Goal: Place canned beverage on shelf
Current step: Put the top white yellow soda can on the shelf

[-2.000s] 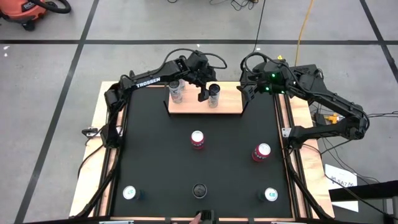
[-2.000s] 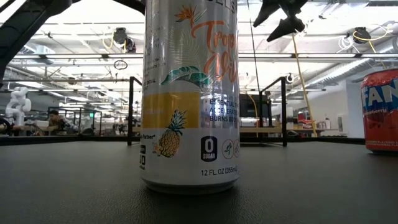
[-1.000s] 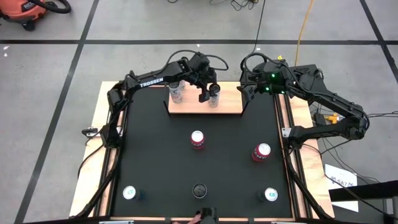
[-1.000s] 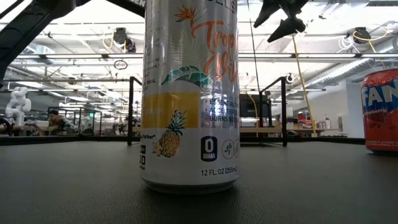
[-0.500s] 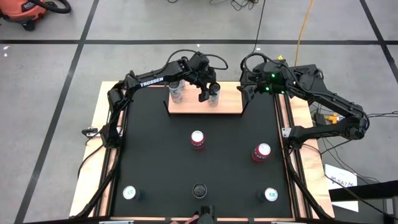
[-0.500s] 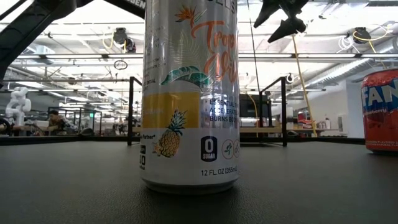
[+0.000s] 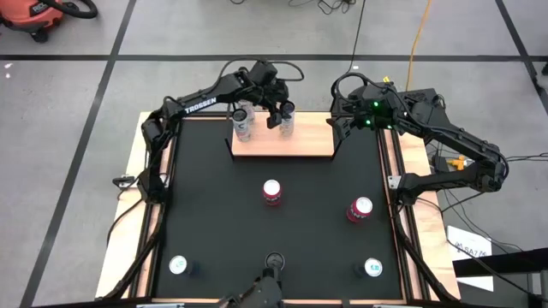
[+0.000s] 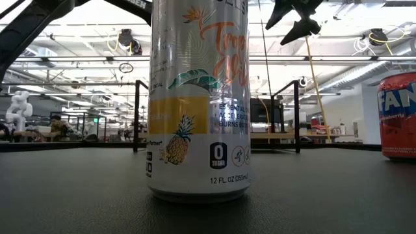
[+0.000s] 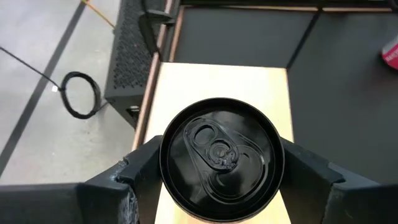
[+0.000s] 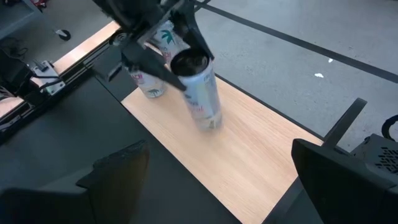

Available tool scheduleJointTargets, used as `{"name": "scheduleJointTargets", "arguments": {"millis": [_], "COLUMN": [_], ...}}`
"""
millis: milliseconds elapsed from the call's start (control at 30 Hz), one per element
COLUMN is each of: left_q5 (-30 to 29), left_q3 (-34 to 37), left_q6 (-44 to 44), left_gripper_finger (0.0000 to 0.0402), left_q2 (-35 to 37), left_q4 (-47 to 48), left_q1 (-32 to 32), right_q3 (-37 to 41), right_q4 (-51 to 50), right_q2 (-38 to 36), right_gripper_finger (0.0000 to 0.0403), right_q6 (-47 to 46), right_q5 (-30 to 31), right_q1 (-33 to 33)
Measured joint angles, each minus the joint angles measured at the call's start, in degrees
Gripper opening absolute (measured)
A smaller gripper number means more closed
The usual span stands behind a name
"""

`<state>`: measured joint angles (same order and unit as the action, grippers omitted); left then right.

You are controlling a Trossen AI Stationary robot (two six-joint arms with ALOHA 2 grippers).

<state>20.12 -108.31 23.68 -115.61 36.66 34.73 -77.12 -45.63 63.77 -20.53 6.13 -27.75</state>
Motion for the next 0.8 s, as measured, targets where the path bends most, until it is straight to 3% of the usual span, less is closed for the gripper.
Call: {"name": "scheduleJointTargets", "arguments": {"millis": [800], "left_q5": [0.42], "left_q3": [0.0], "left_q6": [-1.4], "left_gripper_finger": [0.0246], "left_q2": [0.02], "left_q4": [5.08], "left_q1": [10.2], "right_q3": [-0.02], "right_q4": [0.4], "right_q2": [0.75], "right_gripper_finger": [0.038], "right_q6": [-0.41], "right_q5": [0.33], "right_q1": [-0.09]}}
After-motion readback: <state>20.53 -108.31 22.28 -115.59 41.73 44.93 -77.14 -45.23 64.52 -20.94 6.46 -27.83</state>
